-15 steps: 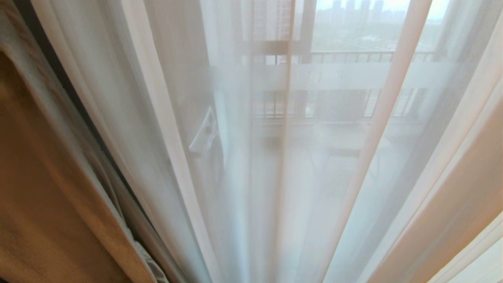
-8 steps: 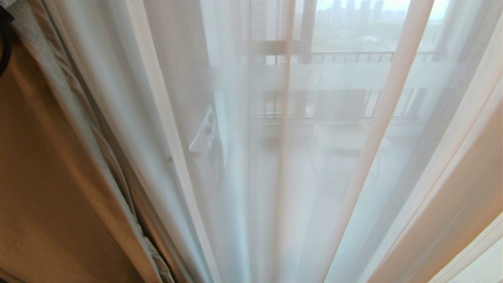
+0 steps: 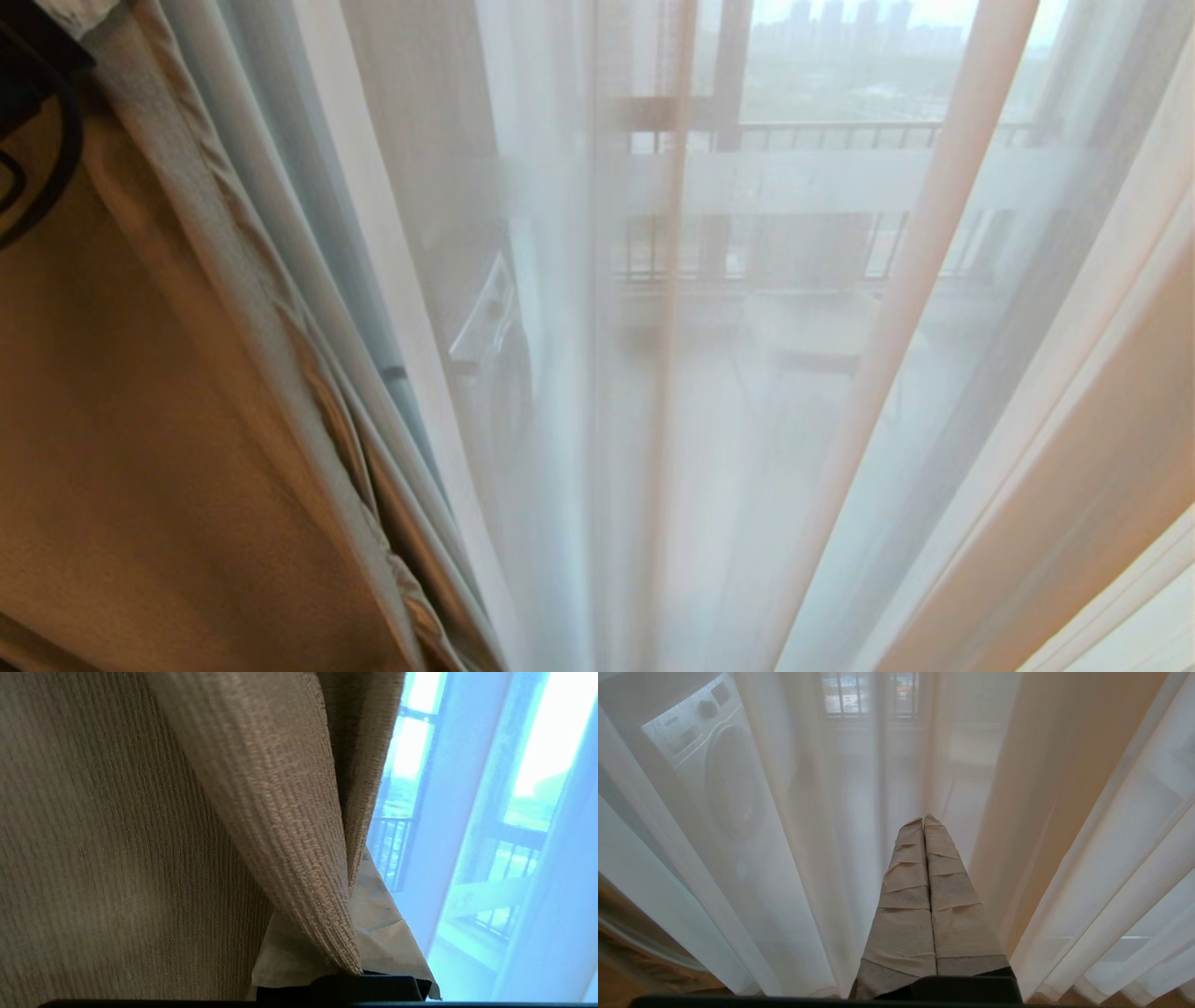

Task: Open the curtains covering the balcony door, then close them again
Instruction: Close the outer curtains on both sides

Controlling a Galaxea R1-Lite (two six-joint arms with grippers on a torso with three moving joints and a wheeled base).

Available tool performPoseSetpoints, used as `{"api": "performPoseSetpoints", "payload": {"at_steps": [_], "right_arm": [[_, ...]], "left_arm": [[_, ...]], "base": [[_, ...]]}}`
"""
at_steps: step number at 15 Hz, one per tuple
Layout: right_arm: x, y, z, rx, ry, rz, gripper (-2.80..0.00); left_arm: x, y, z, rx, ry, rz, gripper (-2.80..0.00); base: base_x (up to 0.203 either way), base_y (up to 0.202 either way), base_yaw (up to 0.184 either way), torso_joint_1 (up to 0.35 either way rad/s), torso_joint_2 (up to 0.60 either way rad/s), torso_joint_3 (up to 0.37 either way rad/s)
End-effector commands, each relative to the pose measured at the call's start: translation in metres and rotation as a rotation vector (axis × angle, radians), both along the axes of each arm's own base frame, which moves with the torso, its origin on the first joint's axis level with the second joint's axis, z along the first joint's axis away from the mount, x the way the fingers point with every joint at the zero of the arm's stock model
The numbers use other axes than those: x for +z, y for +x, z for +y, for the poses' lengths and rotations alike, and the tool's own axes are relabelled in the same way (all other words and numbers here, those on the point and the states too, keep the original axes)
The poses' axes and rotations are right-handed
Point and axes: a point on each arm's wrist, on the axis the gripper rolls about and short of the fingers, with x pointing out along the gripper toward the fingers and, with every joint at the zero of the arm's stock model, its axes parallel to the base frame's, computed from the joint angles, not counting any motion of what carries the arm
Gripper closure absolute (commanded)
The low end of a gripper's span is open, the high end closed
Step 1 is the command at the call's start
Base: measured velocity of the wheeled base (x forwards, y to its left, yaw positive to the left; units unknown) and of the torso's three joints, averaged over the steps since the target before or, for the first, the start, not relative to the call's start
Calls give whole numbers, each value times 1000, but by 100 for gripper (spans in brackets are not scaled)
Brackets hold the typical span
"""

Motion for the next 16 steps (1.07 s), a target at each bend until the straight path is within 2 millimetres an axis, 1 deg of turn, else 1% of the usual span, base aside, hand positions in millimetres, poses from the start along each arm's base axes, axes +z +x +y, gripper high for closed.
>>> {"api": "performPoseSetpoints", "payload": {"at_steps": [1,8,16], "right_arm": [[0,0,0,0,0,1,0],[0,0,0,0,-1,2,0],[0,0,0,0,-1,1,0]], "left_arm": [[-3,3,-7,-33,-2,20,0],[-8,8,-30,-130,0,47,0],[-10,10,-42,-170,9,50,0]], "base": [[0,0,0,0,0,0],[0,0,0,0,0,0],[0,0,0,0,0,0]]}}
